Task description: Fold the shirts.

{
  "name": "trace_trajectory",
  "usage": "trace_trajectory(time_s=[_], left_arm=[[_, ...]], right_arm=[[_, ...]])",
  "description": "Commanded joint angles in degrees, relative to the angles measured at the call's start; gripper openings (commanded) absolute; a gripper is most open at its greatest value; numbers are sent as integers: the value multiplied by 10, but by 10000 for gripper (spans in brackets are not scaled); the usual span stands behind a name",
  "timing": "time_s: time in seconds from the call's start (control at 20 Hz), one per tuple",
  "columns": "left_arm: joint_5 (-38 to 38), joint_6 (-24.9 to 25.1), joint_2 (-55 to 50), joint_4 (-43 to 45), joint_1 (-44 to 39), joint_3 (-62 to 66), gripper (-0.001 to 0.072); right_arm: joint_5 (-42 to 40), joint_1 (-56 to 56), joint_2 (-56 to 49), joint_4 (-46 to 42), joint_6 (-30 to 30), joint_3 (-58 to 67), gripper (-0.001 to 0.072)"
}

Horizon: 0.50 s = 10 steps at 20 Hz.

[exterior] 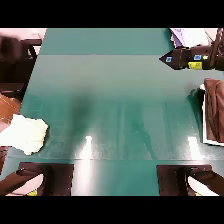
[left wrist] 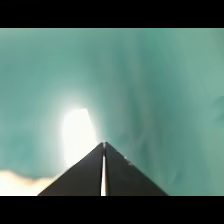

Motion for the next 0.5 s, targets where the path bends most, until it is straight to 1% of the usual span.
trace_trajectory(time_s=[0.0,0.05,0.1,0.15,0.2,0.25,0.35,0.45], left_arm=[[-52,-16,100,100,62,-183,27],[-49,-16,118,100,75,-242,28],[-43,-19,130,100,88,-299,153],[-32,-36,136,100,99,-358,504],[-22,-49,137,101,106,-412,676],[-3,-59,137,100,111,-458,641],[49,-75,137,101,111,-538,641],[90,-96,137,101,111,-589,640]], right_arm=[[-1,1,0,0,0,0,17],[-1,1,0,0,0,0,17],[-1,1,0,0,0,0,17],[-1,1,0,0,0,0,17],[-1,1,0,0,0,0,17],[-1,1,0,0,0,0,17],[-2,1,0,0,0,0,17],[-1,1,0,0,0,0,17]])
